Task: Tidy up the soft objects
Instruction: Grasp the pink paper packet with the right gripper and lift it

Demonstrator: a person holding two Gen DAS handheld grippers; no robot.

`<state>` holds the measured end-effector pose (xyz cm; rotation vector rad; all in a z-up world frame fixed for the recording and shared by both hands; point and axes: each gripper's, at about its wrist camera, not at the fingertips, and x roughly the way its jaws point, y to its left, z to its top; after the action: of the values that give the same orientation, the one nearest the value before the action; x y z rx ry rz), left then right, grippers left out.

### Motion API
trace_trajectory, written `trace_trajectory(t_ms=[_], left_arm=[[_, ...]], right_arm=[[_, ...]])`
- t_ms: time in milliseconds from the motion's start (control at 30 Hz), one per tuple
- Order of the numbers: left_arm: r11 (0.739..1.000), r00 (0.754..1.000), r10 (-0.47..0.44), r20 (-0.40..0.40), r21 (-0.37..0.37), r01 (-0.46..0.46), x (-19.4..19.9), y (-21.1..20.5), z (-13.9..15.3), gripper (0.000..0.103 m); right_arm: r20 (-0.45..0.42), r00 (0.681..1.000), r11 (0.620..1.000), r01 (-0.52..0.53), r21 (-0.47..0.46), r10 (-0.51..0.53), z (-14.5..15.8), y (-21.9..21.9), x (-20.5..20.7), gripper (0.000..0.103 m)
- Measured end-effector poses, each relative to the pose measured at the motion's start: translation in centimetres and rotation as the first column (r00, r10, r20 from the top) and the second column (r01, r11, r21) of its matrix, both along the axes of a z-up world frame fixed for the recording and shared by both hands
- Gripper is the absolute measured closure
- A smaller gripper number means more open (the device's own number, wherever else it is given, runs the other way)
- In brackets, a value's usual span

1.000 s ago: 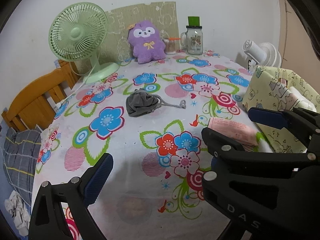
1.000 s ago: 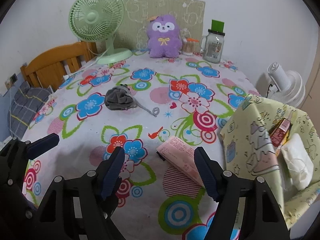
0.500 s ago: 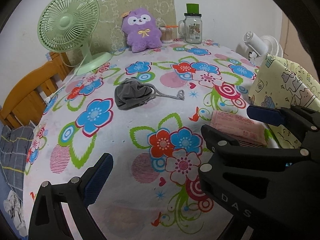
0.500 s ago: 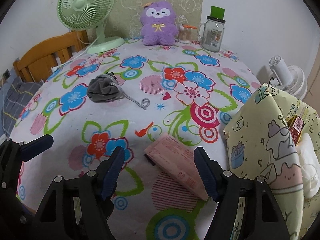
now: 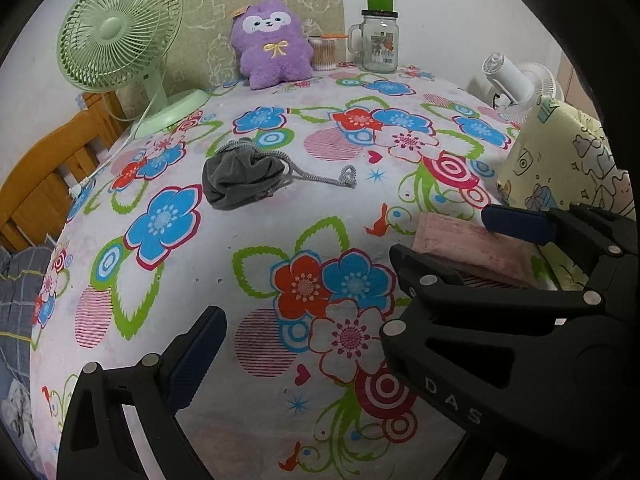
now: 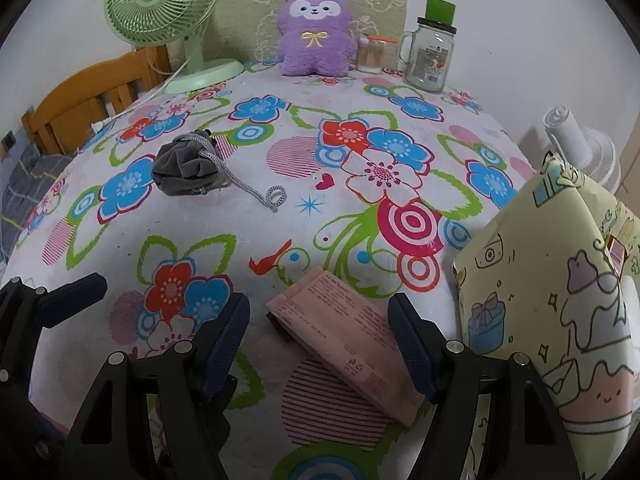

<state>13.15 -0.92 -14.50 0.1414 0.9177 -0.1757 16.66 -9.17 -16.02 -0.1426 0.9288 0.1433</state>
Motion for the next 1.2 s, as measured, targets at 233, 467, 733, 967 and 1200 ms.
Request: trace_trajectory(t_ms=[233, 467, 733, 967, 1200], left_arm=[[1.000, 1.000, 0.013, -0.013, 0.005, -0.013, 0.2, 0.3, -0.4, 0.004], [1.000, 1.000, 0.012, -0.017, -0.004, -0.012, 0.1, 0.4, -0.4, 0.004], [1.000, 1.000, 0.020, -0.025, -0.013, -0.020, -0.4, 0.7, -0.4, 0.004], [1.000, 1.000, 0.019, -0.024, -0.009, -0.019, -1.2, 0.8, -0.5, 0.004], [1.000, 1.000, 0.023, -0.013, -0.004, -0.023, -1.7, 1.0, -0.1, 0.004]], right_arm=[[-0.011, 1.000, 1.000, -0.003, -0.004, 0.003, -0.5, 0.0, 0.6, 0.028], [-0.014, 1.000, 1.000, 0.011, 0.022, -0.011, -0.5, -0.1, 0.0, 0.035], [-0.030, 0.999, 0.999, 0.015, 0.029, -0.015, -0.3, 0.3, -1.2, 0.044], [-0.056, 0.998, 0.998, 0.010, 0.061, -0.007, -0.1, 0.6, -2.3, 0.047], [-0.060, 0.998, 0.997, 0.018, 0.080, -0.013, 0.3, 0.9, -2.6, 0.059]])
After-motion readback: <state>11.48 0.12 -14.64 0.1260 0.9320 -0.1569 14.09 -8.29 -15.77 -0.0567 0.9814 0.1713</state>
